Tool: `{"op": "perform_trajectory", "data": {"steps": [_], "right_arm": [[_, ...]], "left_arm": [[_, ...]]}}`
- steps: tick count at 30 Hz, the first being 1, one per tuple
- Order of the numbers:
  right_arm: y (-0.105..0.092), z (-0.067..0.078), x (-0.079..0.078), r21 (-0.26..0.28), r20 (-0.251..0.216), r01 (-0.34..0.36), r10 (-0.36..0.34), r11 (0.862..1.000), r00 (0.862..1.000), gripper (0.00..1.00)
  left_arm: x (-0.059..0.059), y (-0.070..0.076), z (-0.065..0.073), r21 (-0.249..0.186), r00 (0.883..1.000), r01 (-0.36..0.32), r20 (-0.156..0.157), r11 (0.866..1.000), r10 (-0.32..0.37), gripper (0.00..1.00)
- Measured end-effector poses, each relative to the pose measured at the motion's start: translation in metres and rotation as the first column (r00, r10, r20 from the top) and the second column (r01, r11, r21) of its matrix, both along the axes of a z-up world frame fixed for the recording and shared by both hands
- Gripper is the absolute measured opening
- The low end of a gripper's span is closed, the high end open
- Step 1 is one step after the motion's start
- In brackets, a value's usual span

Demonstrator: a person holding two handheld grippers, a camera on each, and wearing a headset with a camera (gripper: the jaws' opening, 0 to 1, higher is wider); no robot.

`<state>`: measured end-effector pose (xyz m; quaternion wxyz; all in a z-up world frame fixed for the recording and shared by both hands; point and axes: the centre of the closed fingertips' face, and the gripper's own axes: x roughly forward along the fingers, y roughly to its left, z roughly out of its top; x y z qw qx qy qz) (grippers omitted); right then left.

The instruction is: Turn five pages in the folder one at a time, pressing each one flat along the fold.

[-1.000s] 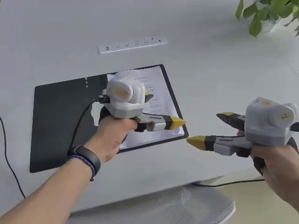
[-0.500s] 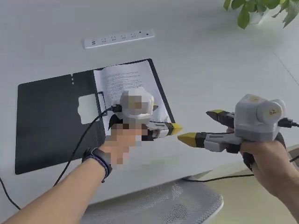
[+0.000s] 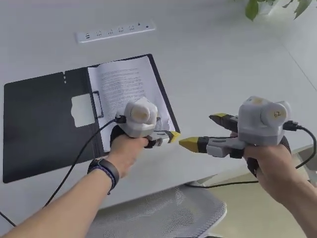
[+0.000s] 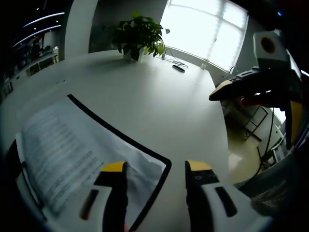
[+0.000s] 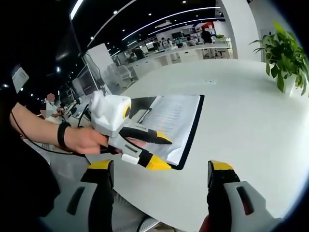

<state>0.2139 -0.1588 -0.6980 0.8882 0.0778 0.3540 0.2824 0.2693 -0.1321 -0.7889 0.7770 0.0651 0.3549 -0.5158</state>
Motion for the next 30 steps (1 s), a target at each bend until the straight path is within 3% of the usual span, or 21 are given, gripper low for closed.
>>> {"op": "perform_trajectory", "data": {"steps": [4, 10, 14, 19, 24, 30], "right_arm": [[-0.001, -0.001, 0.002, 0.007, -0.001, -0.002, 0.002, 1.000, 1.000, 0.79], [-0.001, -0.003, 0.003, 0.010, -0.004, -0.009, 0.009, 1.000, 1.000, 0.79], [0.000, -0.005, 0.004, 0.013, -0.006, -0.012, 0.012, 1.000, 1.000, 0.78], [0.003, -0.012, 0.008, 0.017, -0.015, -0.028, 0.028, 0.999, 1.000, 0.78], [0.010, -0.021, 0.012, 0.023, -0.035, -0.053, 0.054, 0.998, 0.998, 0.78], [0.017, -0.017, 0.017, 0.028, -0.035, -0.064, 0.065, 0.998, 0.997, 0.77]], "left_arm": [[0.001, -0.001, -0.002, -0.016, 0.999, -0.036, -0.017, 0.999, 0.035, 0.43], [0.005, 0.001, -0.005, -0.009, 0.997, -0.074, -0.018, 0.997, 0.074, 0.36], [0.002, -0.001, -0.006, 0.020, 0.998, -0.056, 0.004, 0.998, 0.056, 0.31], [0.003, -0.001, -0.006, 0.001, 0.995, -0.095, -0.015, 0.995, 0.095, 0.26], [0.000, 0.000, -0.008, 0.018, 0.996, -0.090, -0.004, 0.996, 0.090, 0.18], [0.000, 0.001, -0.010, 0.032, 0.994, -0.109, -0.010, 0.994, 0.110, 0.07]]}}
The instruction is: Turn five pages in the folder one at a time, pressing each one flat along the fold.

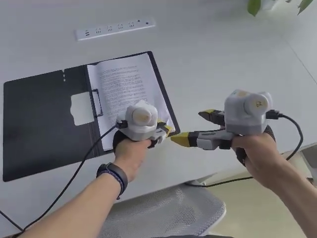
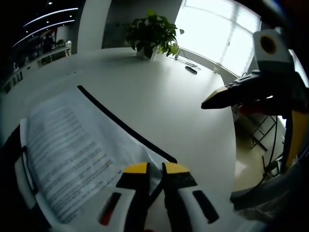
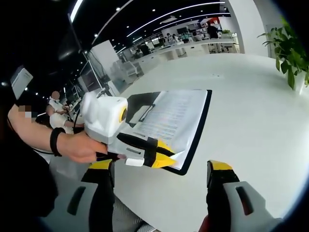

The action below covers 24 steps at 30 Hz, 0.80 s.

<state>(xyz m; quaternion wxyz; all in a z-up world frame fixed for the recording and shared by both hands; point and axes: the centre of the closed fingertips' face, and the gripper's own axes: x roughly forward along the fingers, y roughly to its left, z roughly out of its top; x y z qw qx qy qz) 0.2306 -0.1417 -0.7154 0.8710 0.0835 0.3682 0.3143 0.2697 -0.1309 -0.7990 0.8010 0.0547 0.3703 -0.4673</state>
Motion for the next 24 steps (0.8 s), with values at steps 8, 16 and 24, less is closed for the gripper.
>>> {"op": "perform_trajectory", "data": {"steps": [8, 16, 24], "right_arm": [[0.004, 0.000, 0.003, 0.006, -0.007, -0.007, 0.007, 1.000, 1.000, 0.77], [0.011, -0.019, 0.018, 0.080, -0.043, 0.026, -0.023, 0.996, 0.999, 0.73], [0.019, -0.030, 0.037, 0.127, -0.080, 0.055, -0.045, 0.990, 0.996, 0.66]], "left_arm": [[0.002, 0.002, -0.001, -0.005, 1.000, -0.028, -0.014, 1.000, 0.028, 0.00], [0.003, 0.002, 0.004, -0.042, 0.999, -0.041, -0.015, 0.998, 0.041, 0.00], [0.002, 0.004, 0.010, -0.070, 0.999, -0.052, -0.011, 0.996, 0.051, 0.00]]}}
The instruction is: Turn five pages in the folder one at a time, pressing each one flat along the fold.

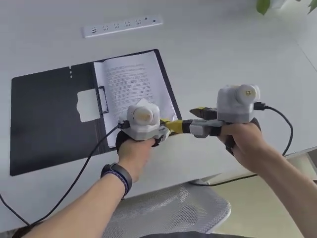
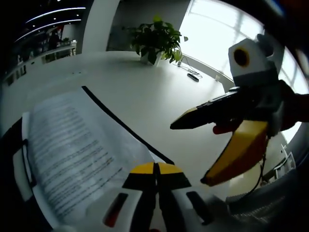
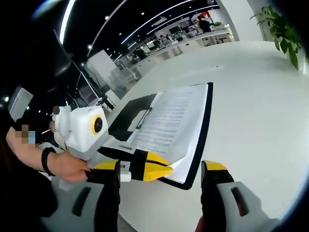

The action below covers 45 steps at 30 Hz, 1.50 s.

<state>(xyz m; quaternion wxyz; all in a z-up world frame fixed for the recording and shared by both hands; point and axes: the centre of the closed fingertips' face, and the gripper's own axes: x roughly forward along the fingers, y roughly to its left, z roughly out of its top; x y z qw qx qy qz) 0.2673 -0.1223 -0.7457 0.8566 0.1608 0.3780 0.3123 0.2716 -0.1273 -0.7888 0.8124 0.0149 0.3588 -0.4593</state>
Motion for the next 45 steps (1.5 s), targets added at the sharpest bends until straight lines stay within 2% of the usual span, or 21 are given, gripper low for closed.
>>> {"op": "perform_trajectory", "data": {"steps": [15, 21, 25, 30, 33, 41, 45], "right_arm": [[0.022, -0.015, 0.018, 0.078, -0.059, 0.027, -0.022, 0.997, 0.998, 0.54], [0.023, -0.016, 0.027, 0.134, -0.077, 0.081, -0.071, 0.988, 0.995, 0.43], [0.020, -0.020, 0.030, 0.104, -0.069, 0.093, -0.086, 0.990, 0.994, 0.34], [0.016, -0.023, 0.033, 0.085, -0.065, 0.120, -0.114, 0.989, 0.991, 0.15], [0.013, -0.024, 0.035, 0.063, -0.045, 0.125, -0.122, 0.990, 0.992, 0.01], [0.015, -0.022, 0.037, 0.053, -0.032, 0.113, -0.111, 0.992, 0.993, 0.00], [0.015, -0.021, 0.037, 0.061, -0.039, 0.131, -0.128, 0.990, 0.991, 0.00]], "left_arm": [[0.001, 0.002, 0.006, -0.032, 1.000, -0.005, 0.005, 0.999, 0.005, 0.00], [0.001, 0.002, 0.007, -0.041, 1.000, -0.006, 0.007, 0.999, 0.006, 0.00], [0.000, 0.003, 0.007, -0.042, 1.000, -0.006, 0.008, 0.999, 0.007, 0.00], [-0.001, 0.003, 0.008, -0.040, 1.000, -0.001, 0.014, 0.999, 0.002, 0.00], [-0.001, 0.003, 0.008, -0.038, 1.000, 0.004, 0.019, 0.999, -0.003, 0.00], [-0.002, 0.004, 0.013, -0.038, 1.000, 0.015, 0.020, 0.999, -0.014, 0.02], [-0.002, 0.006, 0.018, -0.028, 0.999, 0.028, 0.041, 0.999, -0.027, 0.06]]}}
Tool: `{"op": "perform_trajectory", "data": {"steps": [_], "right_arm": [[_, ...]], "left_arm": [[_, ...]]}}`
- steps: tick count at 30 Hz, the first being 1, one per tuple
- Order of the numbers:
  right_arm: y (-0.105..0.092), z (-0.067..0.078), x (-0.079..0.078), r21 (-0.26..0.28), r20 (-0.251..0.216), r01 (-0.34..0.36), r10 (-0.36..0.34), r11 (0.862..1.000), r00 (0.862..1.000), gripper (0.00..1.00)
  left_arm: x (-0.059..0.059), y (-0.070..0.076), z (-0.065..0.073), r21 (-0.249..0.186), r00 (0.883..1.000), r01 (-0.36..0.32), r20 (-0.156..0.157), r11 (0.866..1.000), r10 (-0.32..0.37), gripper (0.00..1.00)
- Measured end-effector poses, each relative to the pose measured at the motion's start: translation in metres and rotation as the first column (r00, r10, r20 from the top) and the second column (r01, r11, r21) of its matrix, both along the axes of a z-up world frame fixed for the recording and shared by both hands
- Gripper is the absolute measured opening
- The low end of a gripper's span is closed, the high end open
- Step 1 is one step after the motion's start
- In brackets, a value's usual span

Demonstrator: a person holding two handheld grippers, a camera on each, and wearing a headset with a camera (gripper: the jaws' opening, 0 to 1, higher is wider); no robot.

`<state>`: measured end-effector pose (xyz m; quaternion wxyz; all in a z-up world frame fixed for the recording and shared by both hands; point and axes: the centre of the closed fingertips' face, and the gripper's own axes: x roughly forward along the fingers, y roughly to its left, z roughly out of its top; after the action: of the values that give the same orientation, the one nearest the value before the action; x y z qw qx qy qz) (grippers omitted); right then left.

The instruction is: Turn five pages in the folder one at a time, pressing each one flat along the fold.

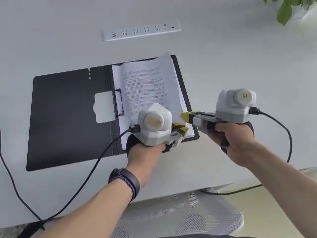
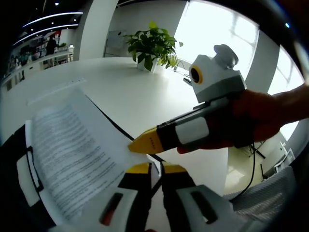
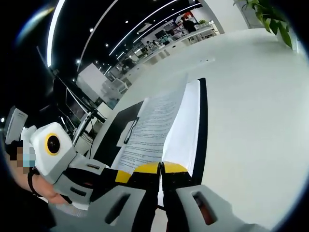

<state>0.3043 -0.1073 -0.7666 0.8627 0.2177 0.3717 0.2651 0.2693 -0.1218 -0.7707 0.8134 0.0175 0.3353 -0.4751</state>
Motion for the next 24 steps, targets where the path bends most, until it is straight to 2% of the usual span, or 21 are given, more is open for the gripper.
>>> {"op": "perform_trajectory", "data": {"steps": [9, 14, 24], "right_arm": [[0.001, 0.004, 0.000, -0.004, 0.008, 0.013, -0.013, 1.000, 1.000, 0.00], [0.005, 0.011, 0.001, -0.018, 0.028, 0.007, -0.006, 1.000, 1.000, 0.00], [0.017, 0.023, 0.002, -0.014, 0.055, -0.004, 0.005, 1.000, 0.998, 0.00]], "left_arm": [[-0.002, 0.007, 0.010, -0.013, 1.000, 0.005, 0.006, 1.000, -0.005, 0.14], [-0.006, 0.012, 0.014, -0.017, 1.000, 0.012, 0.001, 1.000, -0.012, 0.21], [-0.008, 0.038, 0.029, -0.032, 1.000, -0.017, 0.014, 0.999, 0.017, 0.28]]}}
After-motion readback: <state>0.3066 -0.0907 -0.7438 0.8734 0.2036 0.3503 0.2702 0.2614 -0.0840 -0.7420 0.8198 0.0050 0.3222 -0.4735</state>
